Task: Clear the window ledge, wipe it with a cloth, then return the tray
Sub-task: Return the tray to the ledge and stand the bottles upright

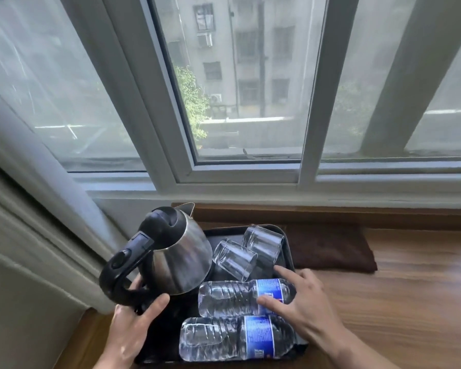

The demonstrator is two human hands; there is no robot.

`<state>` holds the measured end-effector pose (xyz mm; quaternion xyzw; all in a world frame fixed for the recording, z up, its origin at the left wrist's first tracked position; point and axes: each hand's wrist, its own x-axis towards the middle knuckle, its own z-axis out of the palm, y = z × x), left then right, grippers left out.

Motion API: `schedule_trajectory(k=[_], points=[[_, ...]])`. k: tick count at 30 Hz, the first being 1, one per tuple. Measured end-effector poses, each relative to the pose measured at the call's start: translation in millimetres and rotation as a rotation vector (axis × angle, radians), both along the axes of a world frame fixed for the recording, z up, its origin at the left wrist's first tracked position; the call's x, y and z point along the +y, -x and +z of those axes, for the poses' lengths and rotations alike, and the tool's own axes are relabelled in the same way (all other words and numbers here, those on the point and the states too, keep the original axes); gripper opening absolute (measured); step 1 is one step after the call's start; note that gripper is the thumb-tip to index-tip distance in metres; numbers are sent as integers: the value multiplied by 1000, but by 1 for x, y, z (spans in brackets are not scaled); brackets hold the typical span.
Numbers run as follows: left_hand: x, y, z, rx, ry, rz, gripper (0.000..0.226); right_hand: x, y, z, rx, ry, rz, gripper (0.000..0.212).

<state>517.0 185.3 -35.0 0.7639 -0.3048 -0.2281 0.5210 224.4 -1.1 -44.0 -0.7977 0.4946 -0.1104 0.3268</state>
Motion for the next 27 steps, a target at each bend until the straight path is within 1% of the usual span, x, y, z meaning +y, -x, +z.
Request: schedule_trajectory(k=[1,2,4,5,7,11,12,15,19,23,25,27], points=[[-7,-8,0,23,11,-25,105,-1,-6,-3,-1,1,-22,115],[-13,-15,-1,42,17,-55,99,-1,-11,-5,0,2,-40,114],[-24,-26,-4,60,35,-112,76,-2,-19,-6,-2,3,-74,114],[-29,-31,-6,59,40,-129,70,-2,-22,-7,-1,8,-92,114],[-38,-43,-12,60,35,-158,73,-2,-28,-8,15,27,-121,114],[-52,-57,-21,71,33,-205,94,-1,-35,-12,25,32,-169,111],[-55,-59,-22,77,37,-213,93,-1,-37,-13,20,35,-183,111],[-59,-66,-28,94,31,-228,81,-1,-40,-15,4,51,-215,114],[-59,-77,-43,60,-36,-217,82,-4,-42,-16,33,59,-212,114],[-61,-75,-46,21,-42,-200,80,-11,-41,-16,73,74,-193,112],[-61,-74,-48,21,-39,-183,78,-13,-40,-16,84,74,-184,112],[-61,-75,-51,36,-38,-181,81,-14,-40,-16,80,75,-183,112]])
